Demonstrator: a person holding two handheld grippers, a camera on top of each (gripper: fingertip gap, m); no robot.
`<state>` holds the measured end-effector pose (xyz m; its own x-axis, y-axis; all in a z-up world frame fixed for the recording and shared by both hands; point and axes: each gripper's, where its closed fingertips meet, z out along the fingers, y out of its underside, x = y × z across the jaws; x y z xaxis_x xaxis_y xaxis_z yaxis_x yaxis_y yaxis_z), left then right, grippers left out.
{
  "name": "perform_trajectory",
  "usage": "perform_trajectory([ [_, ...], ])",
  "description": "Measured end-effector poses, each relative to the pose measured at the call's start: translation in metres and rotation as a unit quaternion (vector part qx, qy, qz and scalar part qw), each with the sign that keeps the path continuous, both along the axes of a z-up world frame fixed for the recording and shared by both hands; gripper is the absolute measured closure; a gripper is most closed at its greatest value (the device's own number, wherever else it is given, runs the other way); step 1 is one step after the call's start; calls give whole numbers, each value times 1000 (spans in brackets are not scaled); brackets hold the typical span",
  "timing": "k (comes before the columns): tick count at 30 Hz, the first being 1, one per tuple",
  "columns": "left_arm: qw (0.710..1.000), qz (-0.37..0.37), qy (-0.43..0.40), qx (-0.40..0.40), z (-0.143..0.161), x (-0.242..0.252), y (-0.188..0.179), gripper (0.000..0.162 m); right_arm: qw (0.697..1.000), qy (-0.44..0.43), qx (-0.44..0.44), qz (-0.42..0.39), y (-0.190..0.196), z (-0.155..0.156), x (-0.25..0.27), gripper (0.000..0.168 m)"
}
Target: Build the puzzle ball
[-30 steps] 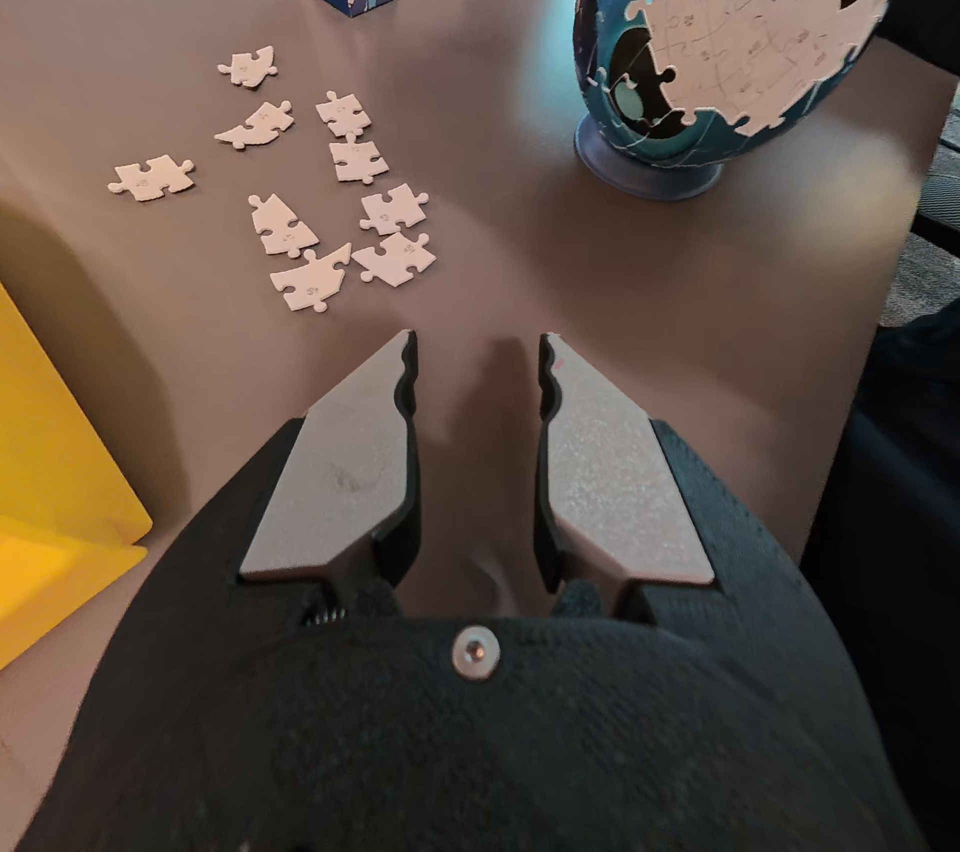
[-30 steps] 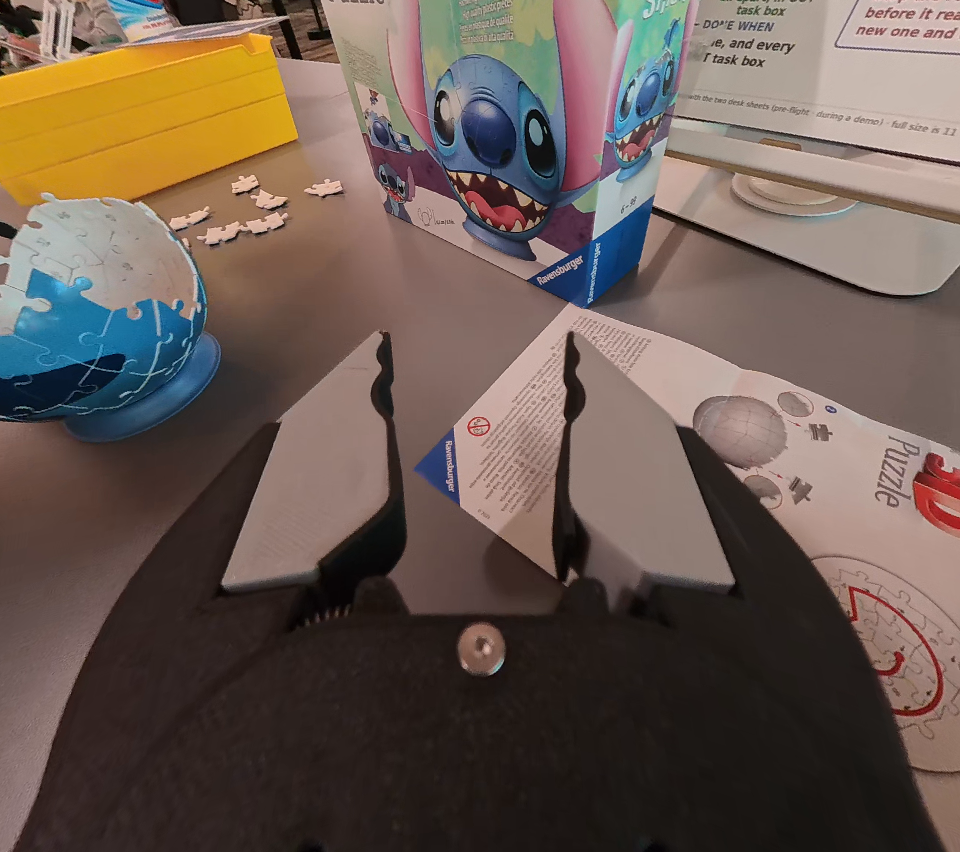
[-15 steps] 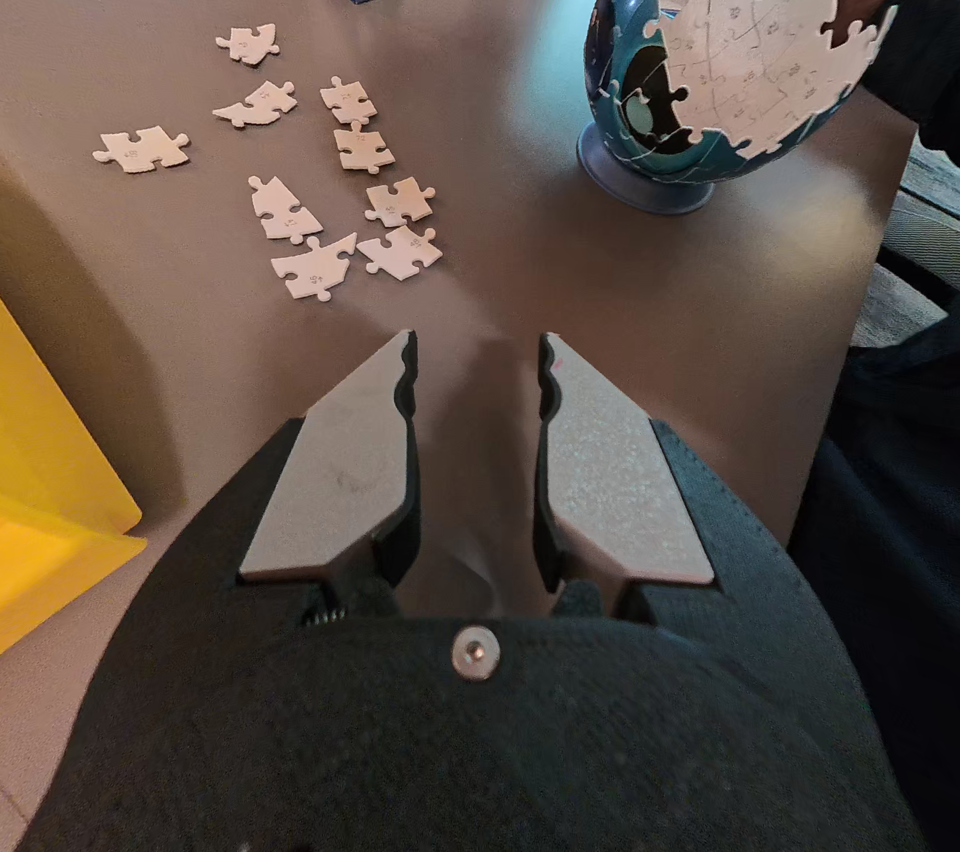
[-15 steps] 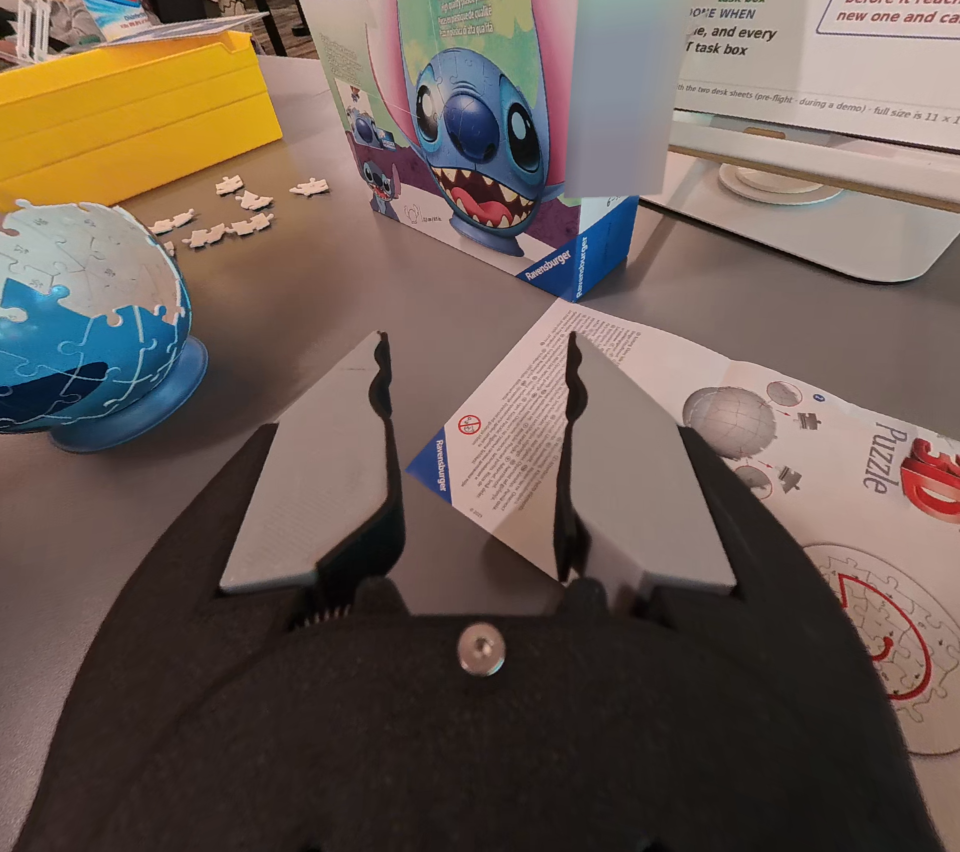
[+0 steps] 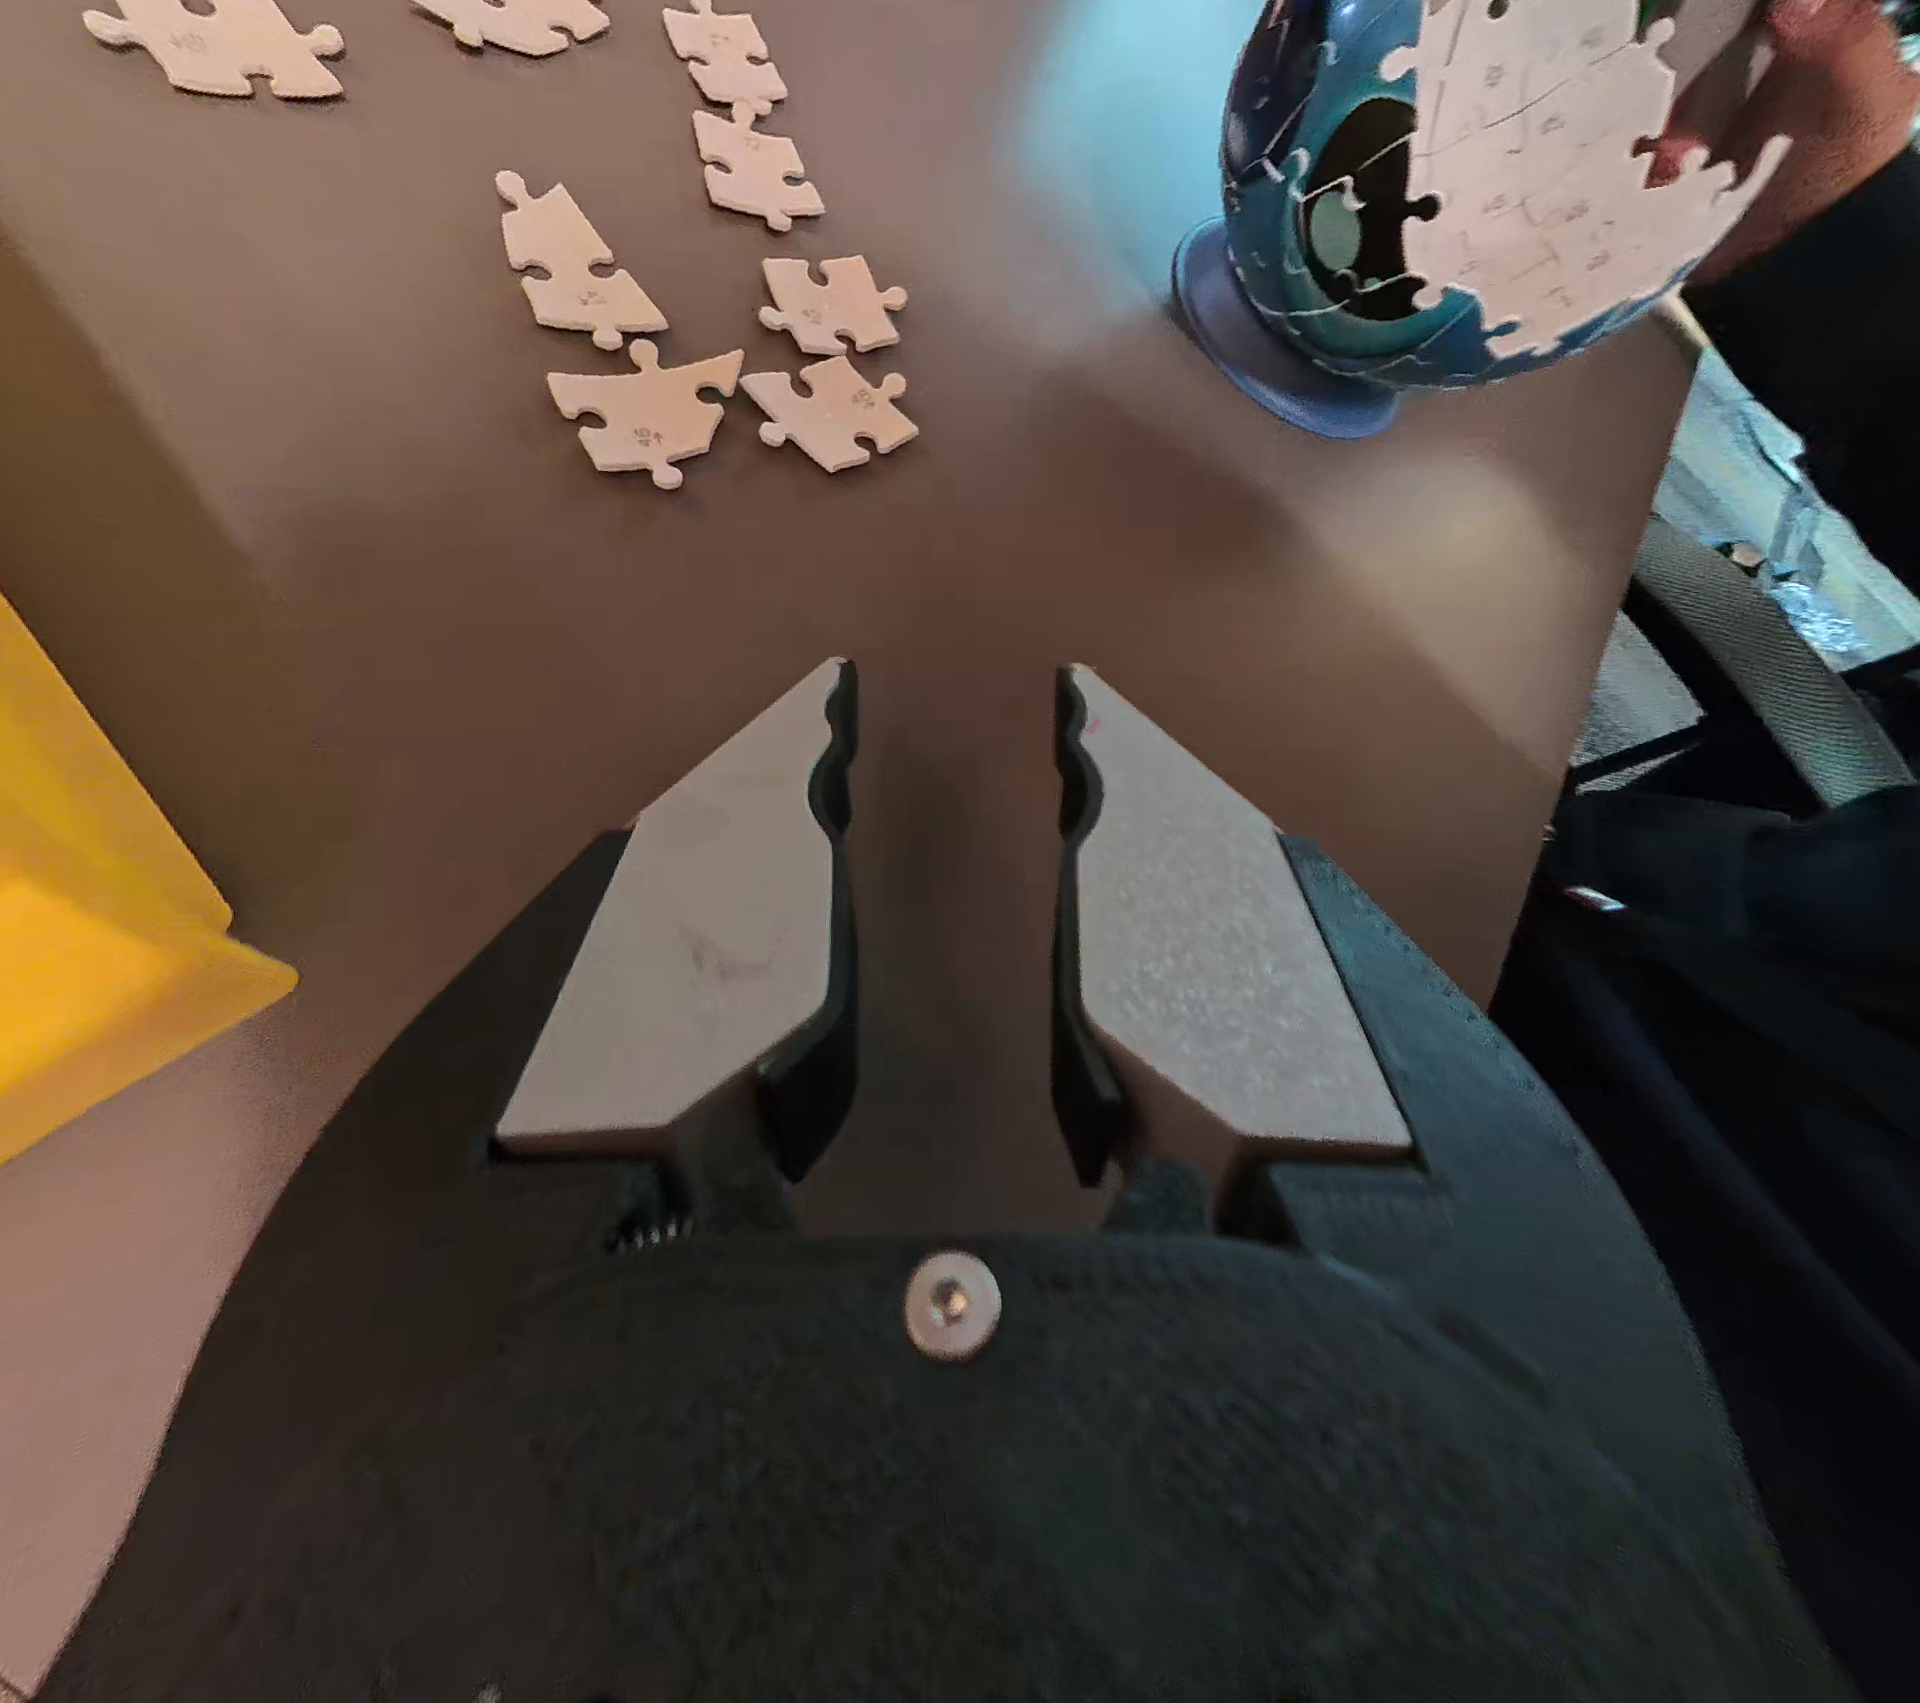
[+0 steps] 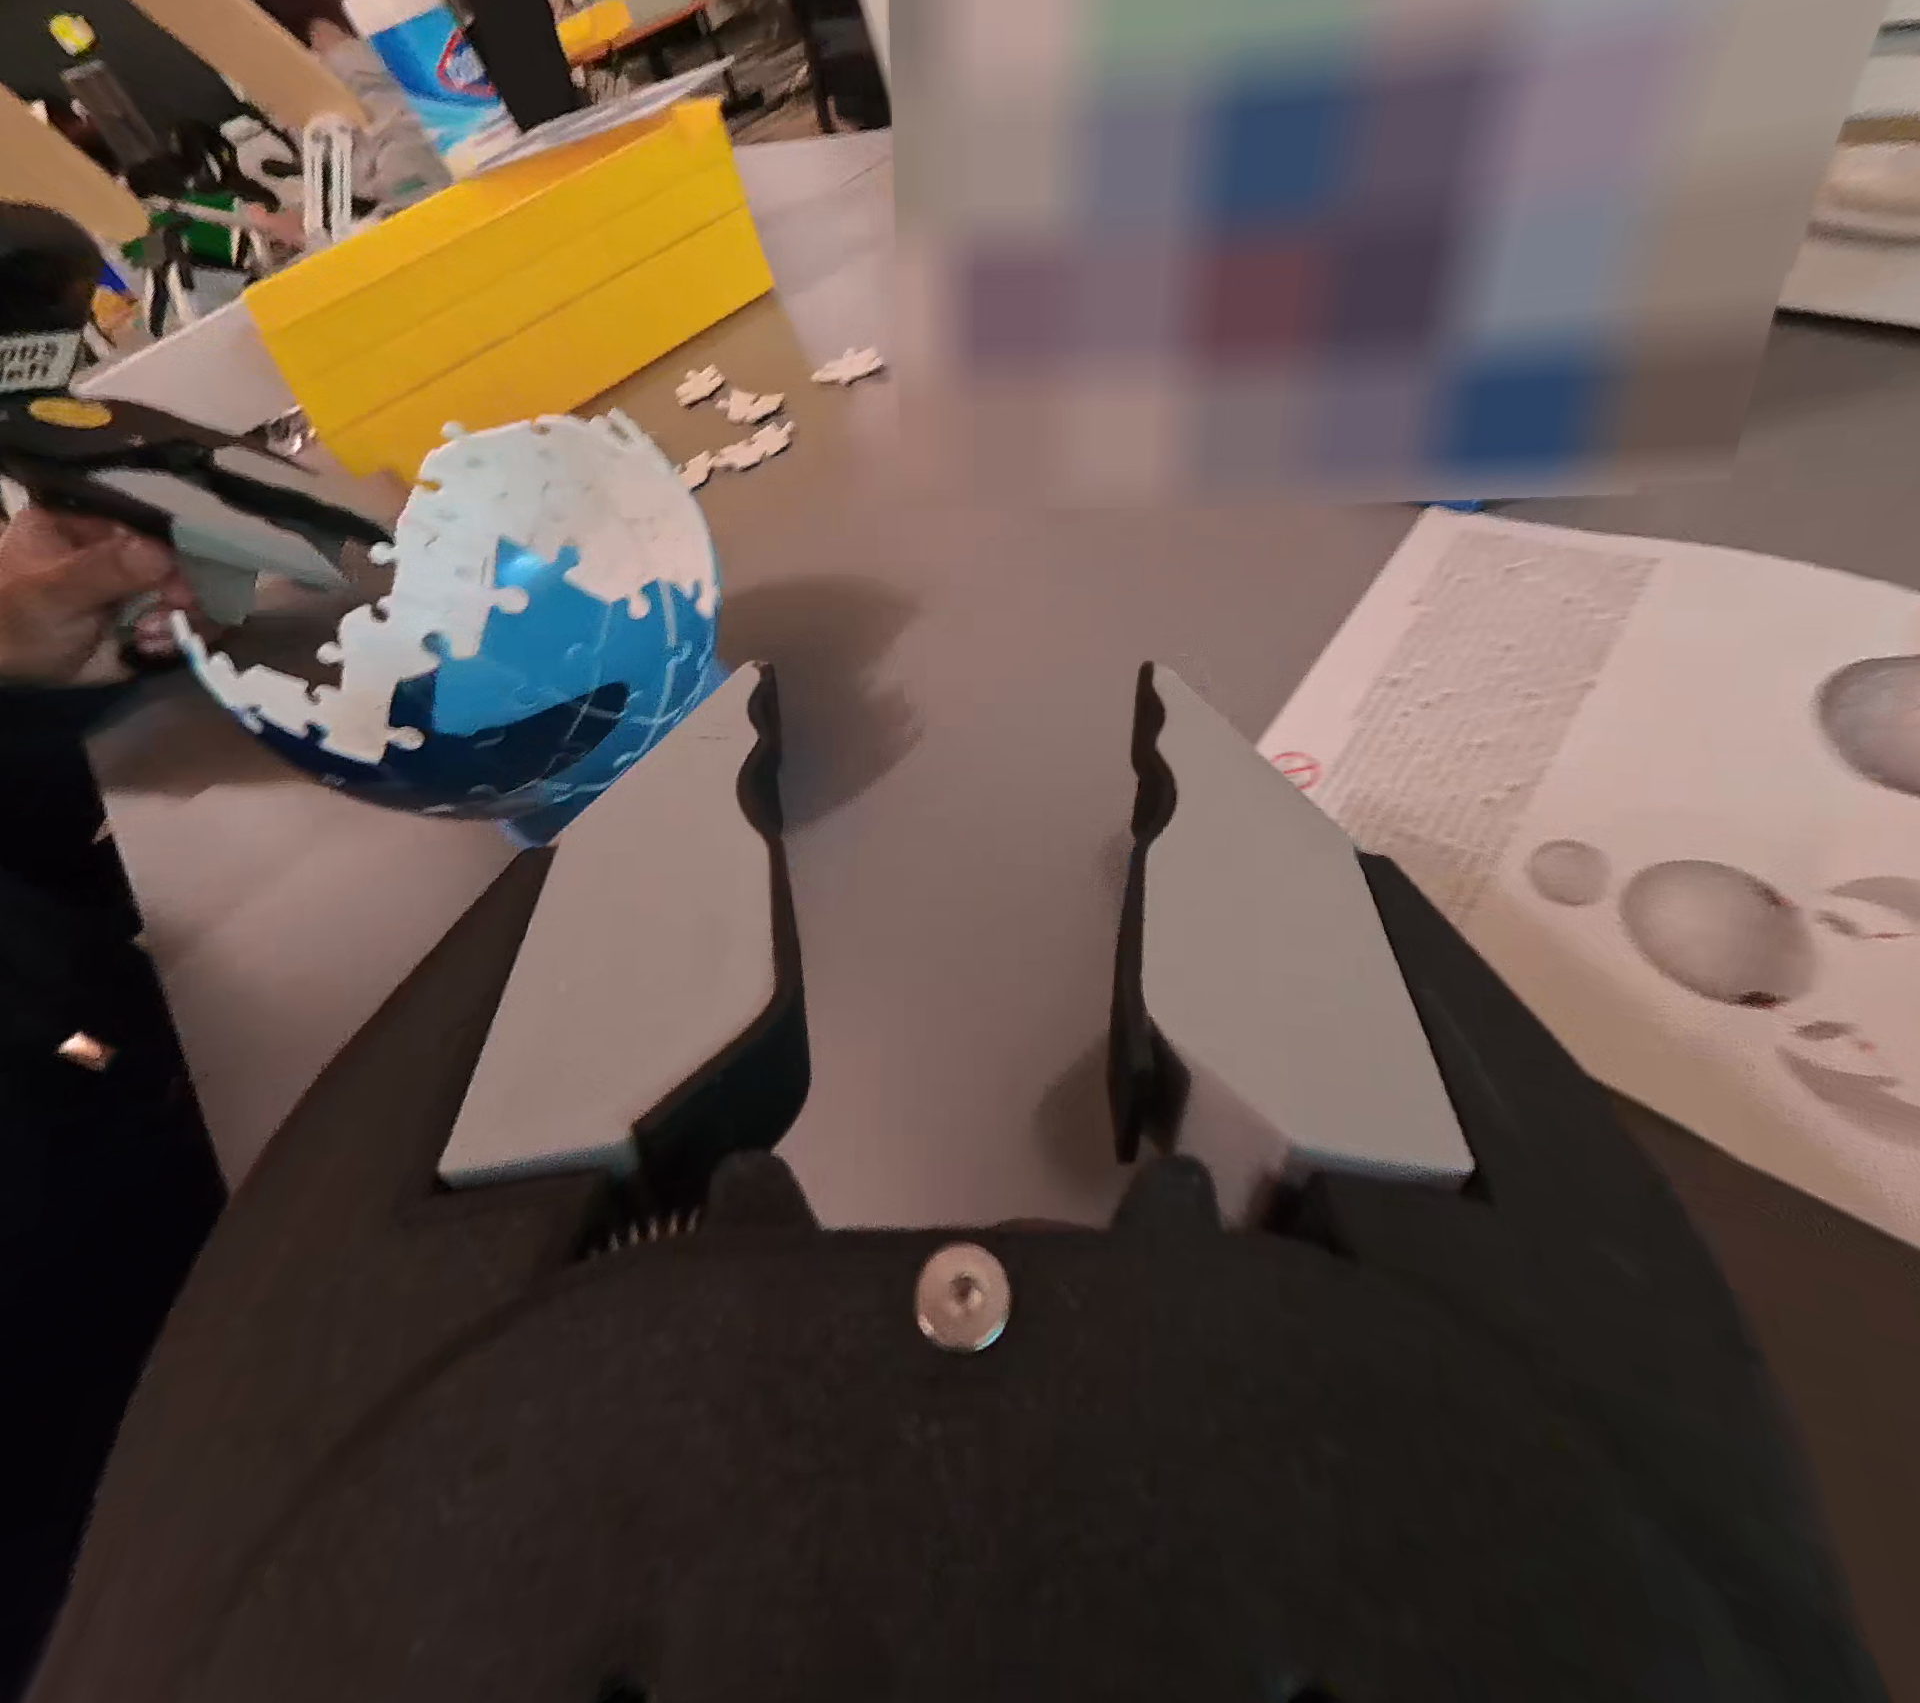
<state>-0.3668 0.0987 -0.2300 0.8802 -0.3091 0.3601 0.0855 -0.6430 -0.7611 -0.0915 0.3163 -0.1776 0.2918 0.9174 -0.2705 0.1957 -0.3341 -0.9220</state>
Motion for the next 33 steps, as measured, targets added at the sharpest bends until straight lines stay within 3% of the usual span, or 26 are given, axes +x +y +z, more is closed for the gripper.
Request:
perform_trajectory([
  [4,1000,-8,-4,26,8,-2,-5,120,999,-33,18,24,-23,-9,-11,102],
  [7,999,-21,6,28,8,1,-6,120,998,-16,27,56,-37,9,-17,105],
  [12,997,-50,57,17,-1,11,-3,121,976,-53,65,200,-80,62,-30,103],
  [16,992,-63,113,7,-10,19,6,121,951,-98,54,288,-106,64,-36,91],
  [22,981,-89,173,10,-7,47,27,120,974,-56,-11,219,-93,35,-38,97],
  [25,979,-144,140,28,6,74,33,113,975,-7,-32,221,-100,33,-27,95],
  [33,964,-265,22,26,36,114,49,101,970,-8,-88,227,-113,2,-37,88],
])
